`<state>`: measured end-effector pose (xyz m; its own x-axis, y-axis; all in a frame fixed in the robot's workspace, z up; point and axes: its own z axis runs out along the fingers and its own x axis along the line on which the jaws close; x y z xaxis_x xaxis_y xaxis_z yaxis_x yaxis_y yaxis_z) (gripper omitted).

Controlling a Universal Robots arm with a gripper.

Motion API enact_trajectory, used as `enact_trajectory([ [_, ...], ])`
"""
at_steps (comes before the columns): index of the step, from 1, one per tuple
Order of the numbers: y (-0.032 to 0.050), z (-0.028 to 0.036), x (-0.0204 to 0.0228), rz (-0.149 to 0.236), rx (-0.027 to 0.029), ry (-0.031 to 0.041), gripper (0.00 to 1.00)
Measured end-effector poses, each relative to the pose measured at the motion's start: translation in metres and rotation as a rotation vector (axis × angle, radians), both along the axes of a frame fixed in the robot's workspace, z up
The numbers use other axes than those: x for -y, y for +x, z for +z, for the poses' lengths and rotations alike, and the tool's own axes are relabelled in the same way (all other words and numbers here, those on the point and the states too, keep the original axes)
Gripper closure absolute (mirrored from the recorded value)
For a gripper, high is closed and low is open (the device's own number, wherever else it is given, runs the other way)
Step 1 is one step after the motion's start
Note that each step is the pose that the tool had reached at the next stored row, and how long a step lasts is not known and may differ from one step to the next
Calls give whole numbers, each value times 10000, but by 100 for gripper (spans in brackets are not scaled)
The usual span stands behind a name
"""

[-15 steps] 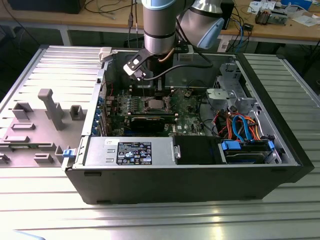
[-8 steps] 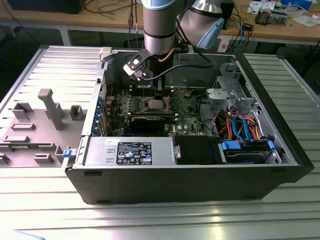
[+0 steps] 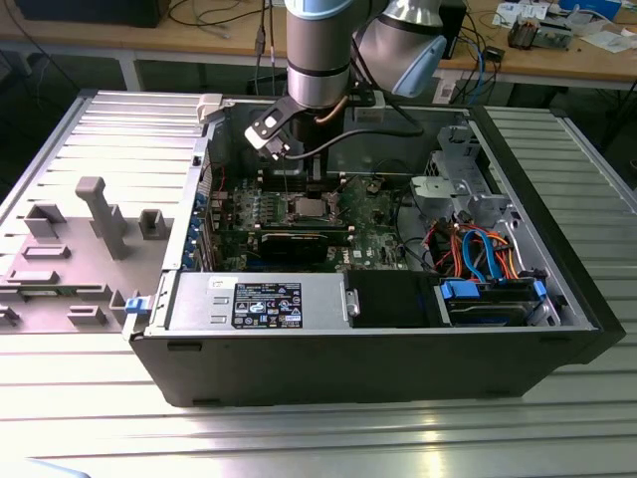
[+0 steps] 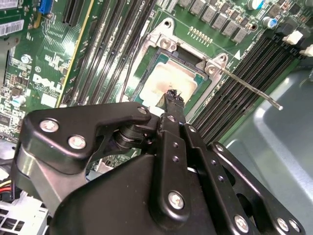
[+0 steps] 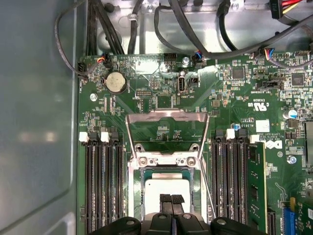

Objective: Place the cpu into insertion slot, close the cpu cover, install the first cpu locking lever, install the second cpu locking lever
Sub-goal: 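Close the cpu cover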

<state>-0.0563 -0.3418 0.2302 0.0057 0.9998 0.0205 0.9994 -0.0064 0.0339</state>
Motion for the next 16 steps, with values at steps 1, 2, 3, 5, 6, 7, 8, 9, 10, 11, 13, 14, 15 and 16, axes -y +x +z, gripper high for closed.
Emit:
enact_trajectory([
  [1,0,0,0,0,0,0,89],
  [2,0,0,0,0,0,1,89],
  [3,0,-1,0,0,0,1,89],
  [5,0,-1,0,0,0,2,89],
  [6,0,-1,0,0,0,2,89],
  [7,0,-1,0,0,0,2,89],
  [8,0,-1,0,0,0,2,89],
  [9,0,1,-1,0,2,5,89],
  [10,0,5,0,0,1,2,89],
  [11,0,10,0,0,0,2,89],
  [13,0,28,0,0,0,1,89],
  [14,0,40,0,0,0,1,89],
  [15,0,48,0,0,0,2,89],
  [16,0,61,0,0,1,2,89],
])
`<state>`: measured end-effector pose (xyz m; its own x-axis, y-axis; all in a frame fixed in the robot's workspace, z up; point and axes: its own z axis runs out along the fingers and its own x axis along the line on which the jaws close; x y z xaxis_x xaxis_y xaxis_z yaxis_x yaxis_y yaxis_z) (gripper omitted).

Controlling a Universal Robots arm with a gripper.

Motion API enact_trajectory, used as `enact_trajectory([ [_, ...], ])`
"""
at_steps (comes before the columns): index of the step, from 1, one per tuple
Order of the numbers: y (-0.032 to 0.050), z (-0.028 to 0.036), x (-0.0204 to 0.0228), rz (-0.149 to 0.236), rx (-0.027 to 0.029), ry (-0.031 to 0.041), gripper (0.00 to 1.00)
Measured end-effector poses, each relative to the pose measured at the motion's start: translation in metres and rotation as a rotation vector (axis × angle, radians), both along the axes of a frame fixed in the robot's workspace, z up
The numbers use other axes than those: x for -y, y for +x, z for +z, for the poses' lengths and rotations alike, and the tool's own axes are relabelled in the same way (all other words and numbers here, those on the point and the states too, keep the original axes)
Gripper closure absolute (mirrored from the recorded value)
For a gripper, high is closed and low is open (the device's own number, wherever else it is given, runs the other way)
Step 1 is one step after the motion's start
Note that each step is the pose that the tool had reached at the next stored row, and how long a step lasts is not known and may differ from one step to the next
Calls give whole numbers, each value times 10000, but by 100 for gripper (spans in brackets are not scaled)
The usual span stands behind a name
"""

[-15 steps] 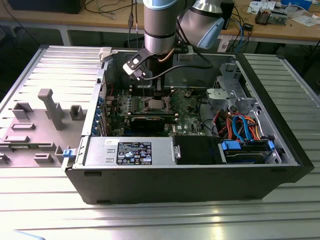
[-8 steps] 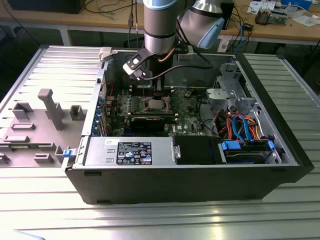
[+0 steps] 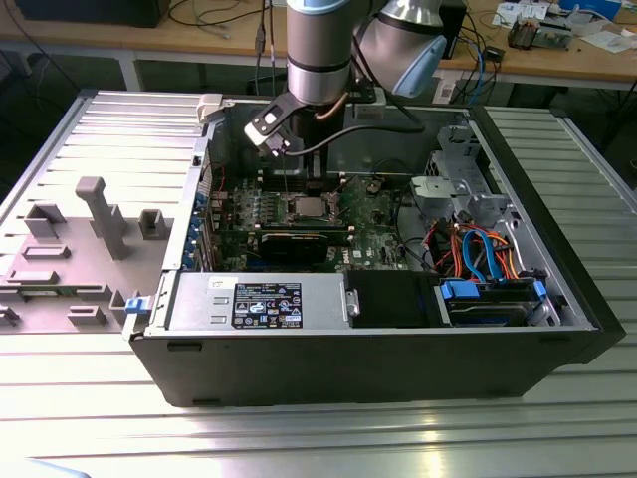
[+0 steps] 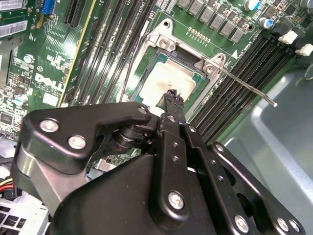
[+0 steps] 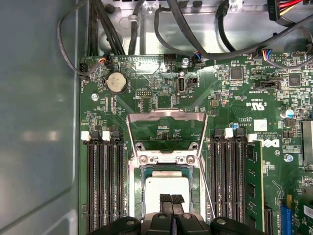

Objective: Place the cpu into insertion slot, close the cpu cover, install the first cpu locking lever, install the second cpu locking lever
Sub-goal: 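Close the cpu cover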

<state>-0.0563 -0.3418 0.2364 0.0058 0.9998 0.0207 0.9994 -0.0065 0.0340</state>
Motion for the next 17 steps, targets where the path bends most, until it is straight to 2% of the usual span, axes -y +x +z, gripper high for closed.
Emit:
enact_trajectory([
  [7,0,55,0,0,-1,0,89],
  [17,0,176,0,0,0,0,89],
])
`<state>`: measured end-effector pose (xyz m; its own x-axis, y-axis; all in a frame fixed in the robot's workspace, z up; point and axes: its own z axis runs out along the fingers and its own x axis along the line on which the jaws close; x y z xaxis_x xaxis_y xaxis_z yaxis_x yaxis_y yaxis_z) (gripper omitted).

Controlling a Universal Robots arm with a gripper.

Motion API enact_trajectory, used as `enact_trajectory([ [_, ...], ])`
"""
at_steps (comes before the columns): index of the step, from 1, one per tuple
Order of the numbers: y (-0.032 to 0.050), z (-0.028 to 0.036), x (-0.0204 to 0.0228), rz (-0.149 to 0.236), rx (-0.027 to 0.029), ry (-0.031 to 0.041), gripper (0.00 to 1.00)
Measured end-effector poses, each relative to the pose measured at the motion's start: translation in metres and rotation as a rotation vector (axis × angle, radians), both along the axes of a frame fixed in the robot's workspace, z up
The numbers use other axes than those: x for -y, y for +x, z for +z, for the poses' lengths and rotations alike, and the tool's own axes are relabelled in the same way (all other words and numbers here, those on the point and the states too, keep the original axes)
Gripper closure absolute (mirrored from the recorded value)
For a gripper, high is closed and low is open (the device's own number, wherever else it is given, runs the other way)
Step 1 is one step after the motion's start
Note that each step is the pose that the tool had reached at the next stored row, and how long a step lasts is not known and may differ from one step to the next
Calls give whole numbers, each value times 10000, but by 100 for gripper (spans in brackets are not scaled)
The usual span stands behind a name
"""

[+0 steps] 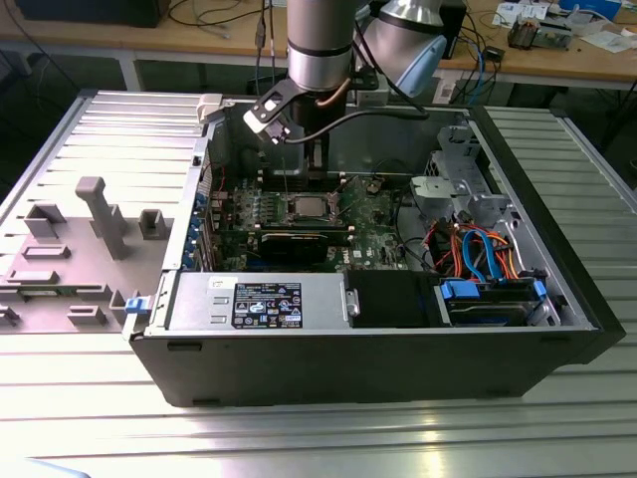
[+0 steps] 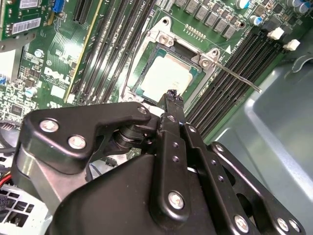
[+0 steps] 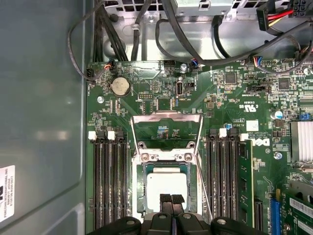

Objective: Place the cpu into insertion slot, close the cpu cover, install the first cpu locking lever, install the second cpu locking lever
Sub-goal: 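Close the cpu cover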

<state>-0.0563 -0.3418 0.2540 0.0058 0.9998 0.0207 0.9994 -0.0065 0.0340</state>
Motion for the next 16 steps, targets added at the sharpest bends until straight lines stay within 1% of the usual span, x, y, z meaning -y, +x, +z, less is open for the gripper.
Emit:
enact_trajectory([
  [3,0,31,0,1,0,1,89],
  [7,-1,56,0,2,0,0,89],
  [16,-3,91,0,0,1,1,89],
])
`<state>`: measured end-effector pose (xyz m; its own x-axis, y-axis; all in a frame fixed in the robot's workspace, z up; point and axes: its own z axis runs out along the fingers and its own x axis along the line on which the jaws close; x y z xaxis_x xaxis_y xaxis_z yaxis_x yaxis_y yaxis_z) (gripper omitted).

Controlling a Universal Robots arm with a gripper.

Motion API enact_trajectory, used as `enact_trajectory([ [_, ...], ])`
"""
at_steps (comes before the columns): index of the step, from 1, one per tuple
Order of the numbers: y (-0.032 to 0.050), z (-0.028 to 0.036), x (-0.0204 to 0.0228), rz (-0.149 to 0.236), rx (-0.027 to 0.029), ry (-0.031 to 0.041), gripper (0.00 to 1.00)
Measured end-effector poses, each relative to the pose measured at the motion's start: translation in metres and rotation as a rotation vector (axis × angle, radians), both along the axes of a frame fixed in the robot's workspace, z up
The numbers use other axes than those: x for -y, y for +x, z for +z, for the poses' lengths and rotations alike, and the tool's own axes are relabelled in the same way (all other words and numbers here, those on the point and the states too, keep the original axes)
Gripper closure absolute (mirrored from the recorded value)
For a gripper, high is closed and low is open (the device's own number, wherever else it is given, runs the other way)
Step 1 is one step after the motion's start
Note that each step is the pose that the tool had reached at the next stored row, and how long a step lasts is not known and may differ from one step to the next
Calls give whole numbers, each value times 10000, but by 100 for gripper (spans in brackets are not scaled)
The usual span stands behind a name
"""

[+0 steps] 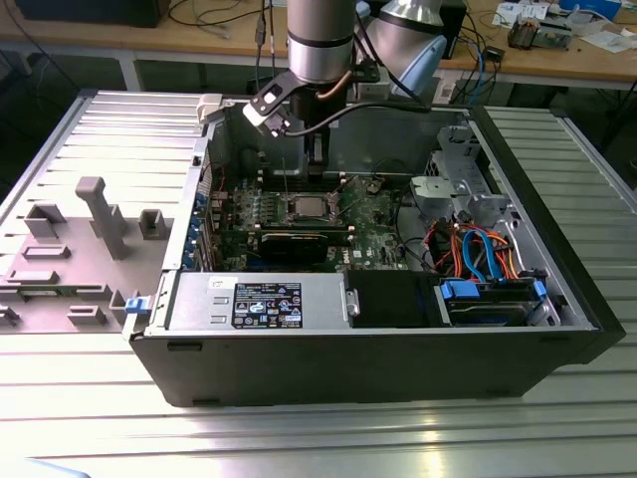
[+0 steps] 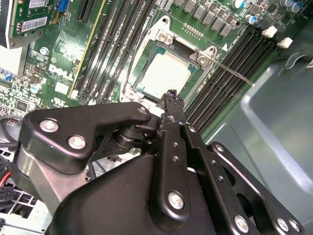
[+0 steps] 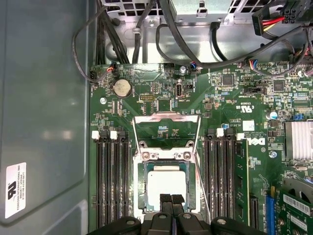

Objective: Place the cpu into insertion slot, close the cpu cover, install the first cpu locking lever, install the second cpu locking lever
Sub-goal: 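Close the cpu cover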

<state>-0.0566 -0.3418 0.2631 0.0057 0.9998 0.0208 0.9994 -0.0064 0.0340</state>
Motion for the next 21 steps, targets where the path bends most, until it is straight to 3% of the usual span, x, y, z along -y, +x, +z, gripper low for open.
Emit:
enact_trajectory([
  [21,-1,25,0,0,0,-21,89],
])
